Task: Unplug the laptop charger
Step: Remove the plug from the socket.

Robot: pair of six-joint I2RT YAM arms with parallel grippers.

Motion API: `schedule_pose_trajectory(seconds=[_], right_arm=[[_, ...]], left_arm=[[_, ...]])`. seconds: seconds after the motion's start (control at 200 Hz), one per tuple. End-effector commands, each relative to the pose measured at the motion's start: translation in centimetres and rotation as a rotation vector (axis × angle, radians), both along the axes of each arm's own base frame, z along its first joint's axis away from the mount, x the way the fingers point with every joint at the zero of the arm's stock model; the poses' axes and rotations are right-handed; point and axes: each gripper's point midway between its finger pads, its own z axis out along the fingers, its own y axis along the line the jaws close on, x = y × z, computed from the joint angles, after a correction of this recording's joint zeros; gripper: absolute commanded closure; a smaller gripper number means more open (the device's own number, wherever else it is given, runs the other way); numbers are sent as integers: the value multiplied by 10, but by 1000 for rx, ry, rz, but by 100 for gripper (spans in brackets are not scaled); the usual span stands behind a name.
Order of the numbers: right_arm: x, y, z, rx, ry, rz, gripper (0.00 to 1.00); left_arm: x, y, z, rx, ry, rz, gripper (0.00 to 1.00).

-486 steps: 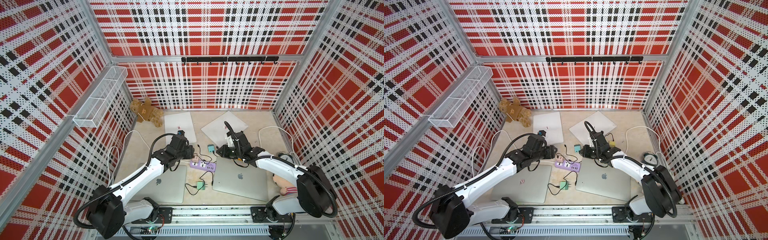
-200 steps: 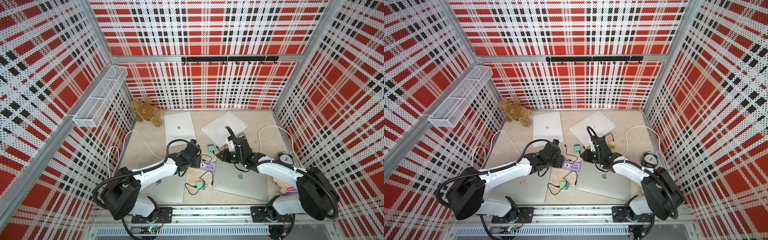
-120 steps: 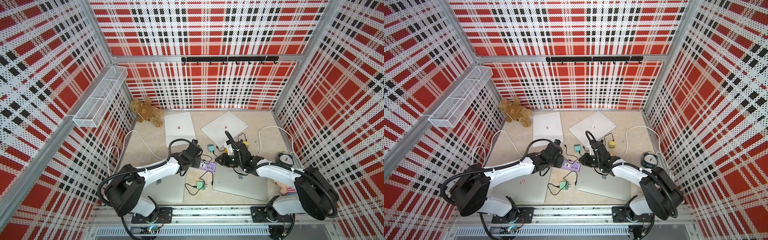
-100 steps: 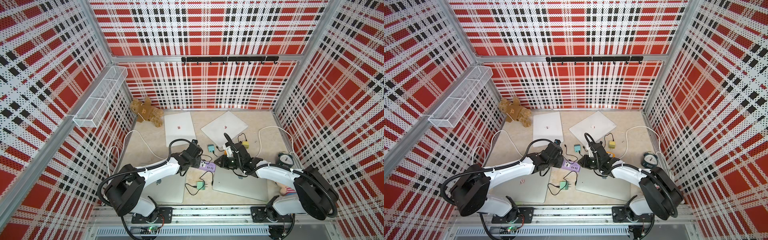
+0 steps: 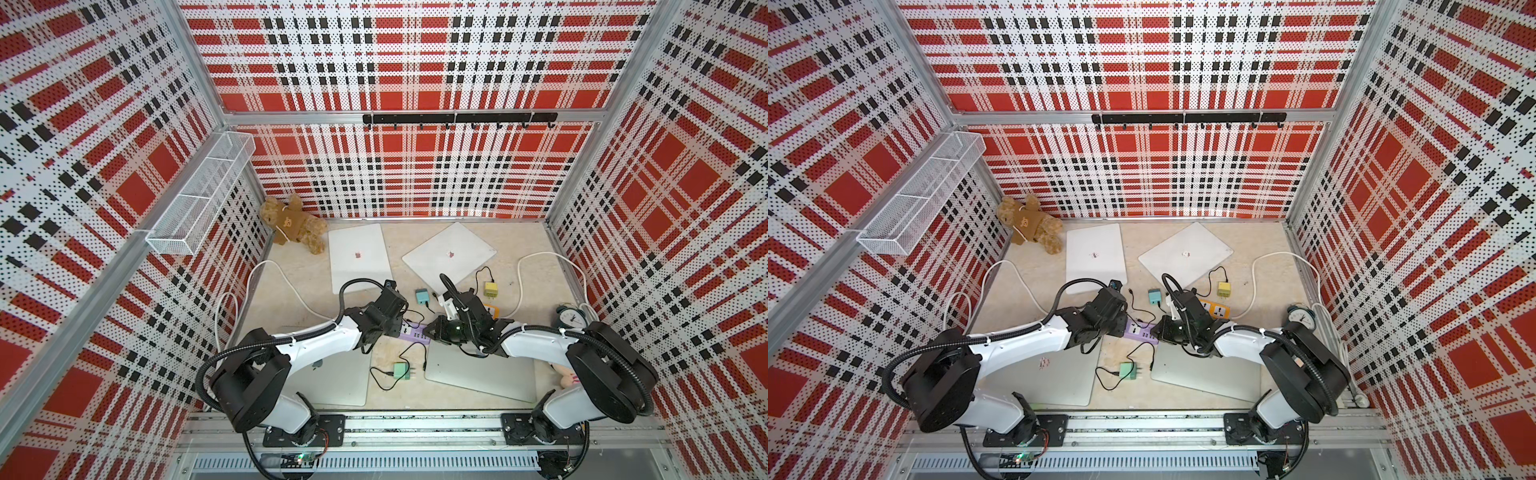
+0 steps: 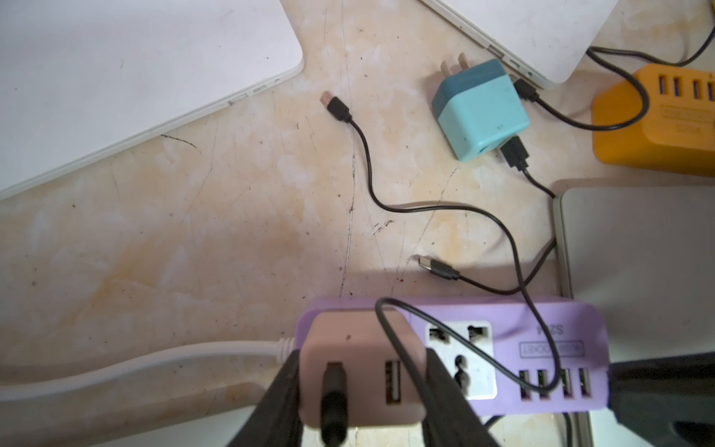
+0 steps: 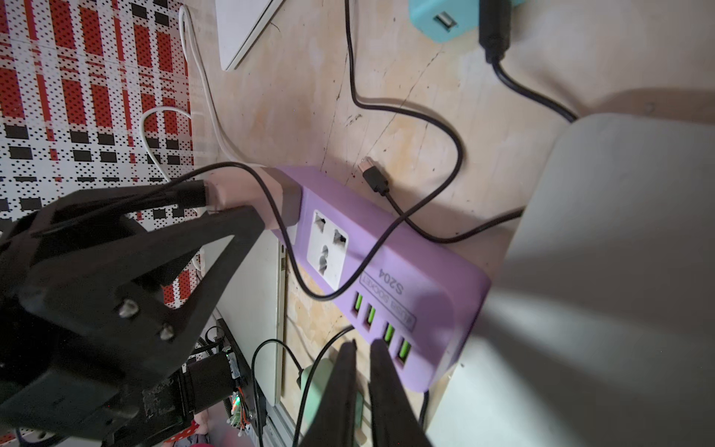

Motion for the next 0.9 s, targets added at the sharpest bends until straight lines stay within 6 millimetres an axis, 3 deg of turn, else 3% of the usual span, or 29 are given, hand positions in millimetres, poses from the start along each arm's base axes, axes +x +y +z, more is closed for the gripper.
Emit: schedule_pose_trajectory(seconds=[0.0,0.346,0.671,0.892], right_arm=[[4,6,-2,18,-12,-9,90],[7,4,-18,-14,5,-18,96],[-3,-8,-47,-75,58,-37,100],[-6,-9,-50,-67,78,-39,100]], left_arm=[[4,-3,8,-16,-33,23,75],[4,1,22,-7,-82,34,77],[1,-6,15,-42,-33,9,77],[5,-11,23,-98,-24,17,77]])
